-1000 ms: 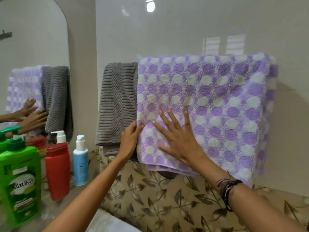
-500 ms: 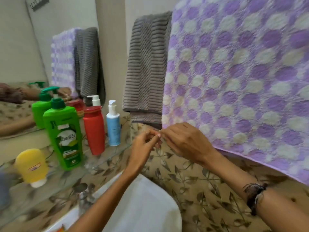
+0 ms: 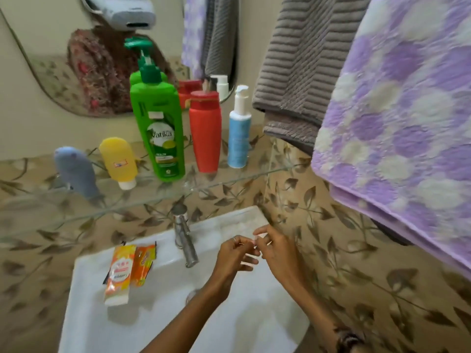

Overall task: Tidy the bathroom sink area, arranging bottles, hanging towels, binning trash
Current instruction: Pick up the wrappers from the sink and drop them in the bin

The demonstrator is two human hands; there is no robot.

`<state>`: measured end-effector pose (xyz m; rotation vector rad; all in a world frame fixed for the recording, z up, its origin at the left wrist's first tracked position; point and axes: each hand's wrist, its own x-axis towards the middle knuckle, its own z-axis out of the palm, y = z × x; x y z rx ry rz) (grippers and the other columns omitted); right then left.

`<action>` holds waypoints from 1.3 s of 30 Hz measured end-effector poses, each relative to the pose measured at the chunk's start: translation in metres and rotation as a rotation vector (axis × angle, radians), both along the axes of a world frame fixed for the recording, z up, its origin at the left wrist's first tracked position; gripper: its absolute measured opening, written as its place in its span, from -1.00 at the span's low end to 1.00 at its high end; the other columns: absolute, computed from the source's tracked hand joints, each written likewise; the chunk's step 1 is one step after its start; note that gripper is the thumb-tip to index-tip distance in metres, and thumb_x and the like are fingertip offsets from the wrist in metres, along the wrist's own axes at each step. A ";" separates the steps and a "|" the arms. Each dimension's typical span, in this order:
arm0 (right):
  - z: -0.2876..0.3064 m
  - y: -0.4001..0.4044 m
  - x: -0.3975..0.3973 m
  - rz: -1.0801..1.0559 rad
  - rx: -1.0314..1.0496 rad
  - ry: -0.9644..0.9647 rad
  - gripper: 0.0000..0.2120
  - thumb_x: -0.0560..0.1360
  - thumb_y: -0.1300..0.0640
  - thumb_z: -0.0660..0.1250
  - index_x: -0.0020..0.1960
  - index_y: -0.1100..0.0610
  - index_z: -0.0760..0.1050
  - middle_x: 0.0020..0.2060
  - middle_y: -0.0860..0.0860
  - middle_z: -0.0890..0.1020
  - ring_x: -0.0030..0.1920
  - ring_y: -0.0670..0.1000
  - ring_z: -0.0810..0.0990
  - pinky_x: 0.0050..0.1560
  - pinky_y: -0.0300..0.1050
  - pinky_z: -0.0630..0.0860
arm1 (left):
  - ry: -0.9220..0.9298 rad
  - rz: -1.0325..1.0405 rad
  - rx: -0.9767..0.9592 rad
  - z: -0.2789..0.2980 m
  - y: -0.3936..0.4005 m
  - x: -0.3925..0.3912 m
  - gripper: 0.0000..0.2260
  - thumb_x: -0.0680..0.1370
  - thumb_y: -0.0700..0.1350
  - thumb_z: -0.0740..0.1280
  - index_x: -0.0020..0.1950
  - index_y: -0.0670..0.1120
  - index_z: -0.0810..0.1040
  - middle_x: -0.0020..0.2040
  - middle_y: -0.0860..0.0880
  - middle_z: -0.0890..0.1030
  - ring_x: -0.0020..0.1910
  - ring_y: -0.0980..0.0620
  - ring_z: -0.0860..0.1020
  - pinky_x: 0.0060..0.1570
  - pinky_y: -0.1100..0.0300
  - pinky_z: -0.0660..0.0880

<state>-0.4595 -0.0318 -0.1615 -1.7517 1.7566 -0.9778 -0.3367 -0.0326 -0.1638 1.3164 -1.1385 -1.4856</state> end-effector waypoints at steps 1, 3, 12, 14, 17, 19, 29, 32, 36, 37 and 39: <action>-0.014 -0.008 0.000 -0.020 0.041 -0.081 -0.89 0.52 0.13 0.25 -0.03 -0.01 0.53 -0.26 0.01 0.65 -0.27 -0.01 0.61 -0.21 -0.04 0.57 | -0.018 0.043 0.021 -0.009 -0.005 -0.003 -0.87 0.56 -0.14 0.26 -0.12 -0.15 0.55 -0.22 -0.09 0.66 -0.28 0.02 0.62 -0.33 0.28 0.53; -0.038 -0.027 -0.002 -0.083 0.130 -0.263 -0.84 0.52 0.18 0.25 -0.13 -0.06 0.51 -0.22 0.03 0.65 -0.29 0.00 0.61 -0.23 -0.03 0.58 | -0.053 0.157 0.055 -0.025 -0.017 -0.008 -0.89 0.56 -0.18 0.25 -0.11 -0.16 0.53 -0.14 -0.14 0.64 -0.21 -0.02 0.59 -0.29 0.26 0.52; -0.106 -0.113 -0.014 -0.398 0.311 -0.826 -0.67 0.50 0.21 0.32 0.22 0.24 0.35 -0.32 0.12 0.52 -0.39 -0.01 0.48 -0.35 -0.19 0.49 | -0.239 0.525 0.100 -0.082 -0.091 -0.011 -0.60 0.55 -0.22 0.29 0.36 -0.23 0.29 0.35 -0.24 0.36 0.26 -0.24 0.44 0.27 -0.14 0.41; -0.116 -0.128 -0.012 -0.404 0.327 -0.814 -0.56 0.50 0.13 0.32 0.30 0.23 0.27 -0.39 0.10 0.49 -0.43 0.03 0.46 -0.36 -0.13 0.49 | -0.261 0.524 0.121 -0.091 -0.104 -0.010 -0.54 0.56 -0.17 0.28 0.41 -0.20 0.24 0.39 -0.24 0.33 0.25 -0.26 0.46 0.26 -0.14 0.43; -0.126 -0.148 -0.011 -0.394 0.311 -0.749 -0.56 0.52 0.09 0.30 0.30 0.19 0.22 -0.42 0.09 0.48 -0.46 0.06 0.47 -0.40 -0.08 0.51 | -0.371 0.517 0.169 -0.106 -0.122 -0.003 -0.59 0.57 -0.12 0.25 0.38 -0.20 0.29 0.34 -0.25 0.42 0.20 -0.26 0.51 0.21 -0.14 0.46; -0.131 -0.155 -0.011 -0.363 0.314 -0.753 -0.67 0.54 0.18 0.25 0.26 0.20 0.25 -0.37 0.12 0.49 -0.44 0.04 0.46 -0.44 -0.17 0.52 | -0.392 0.524 0.144 -0.112 -0.120 -0.001 -0.73 0.58 -0.15 0.23 0.25 -0.21 0.41 0.18 -0.24 0.55 0.11 -0.24 0.56 0.16 -0.11 0.50; -0.116 -0.053 -0.019 -0.381 0.090 -0.922 -0.76 0.51 0.38 0.17 0.12 0.17 0.42 -0.41 0.15 0.47 -0.57 -0.15 0.52 -0.45 -0.27 0.58 | -0.123 0.538 -0.130 -0.098 0.005 -0.007 -0.90 0.52 -0.17 0.32 -0.01 -0.03 0.45 -0.28 0.05 0.49 -0.37 0.12 0.55 -0.33 0.37 0.51; -0.109 -0.004 -0.005 -0.344 0.093 -0.947 -0.78 0.51 0.34 0.22 0.12 0.16 0.45 -0.39 0.11 0.53 -0.50 -0.14 0.56 -0.36 -0.25 0.61 | -0.100 0.586 -0.137 -0.091 0.051 0.007 -0.92 0.52 -0.16 0.34 -0.03 -0.03 0.48 -0.25 -0.06 0.53 -0.32 0.02 0.58 -0.33 0.46 0.45; -0.099 0.060 0.033 -0.300 0.120 -1.002 -0.79 0.52 0.31 0.27 0.13 0.15 0.47 -0.44 0.02 0.58 -0.45 -0.12 0.59 -0.34 -0.24 0.61 | -0.065 0.714 -0.152 -0.086 0.112 0.039 -0.95 0.51 -0.13 0.36 -0.07 -0.06 0.51 -0.27 -0.04 0.57 -0.32 0.04 0.59 -0.32 0.44 0.47; -0.097 0.076 0.045 -0.278 0.131 -1.013 -0.80 0.52 0.31 0.27 0.12 0.15 0.47 -0.42 0.04 0.58 -0.44 -0.12 0.59 -0.33 -0.24 0.62 | -0.064 0.747 -0.154 -0.086 0.129 0.049 -0.95 0.50 -0.12 0.36 -0.10 -0.03 0.51 -0.29 0.01 0.57 -0.35 0.11 0.59 -0.31 0.44 0.46; -0.093 0.109 0.071 -0.221 0.150 -1.008 -0.81 0.52 0.29 0.27 0.11 0.13 0.47 -0.38 0.08 0.56 -0.43 -0.12 0.59 -0.32 -0.24 0.62 | -0.042 0.818 -0.156 -0.088 0.164 0.072 -0.94 0.50 -0.12 0.37 -0.15 -0.01 0.51 -0.33 0.08 0.58 -0.40 0.17 0.57 -0.33 0.45 0.45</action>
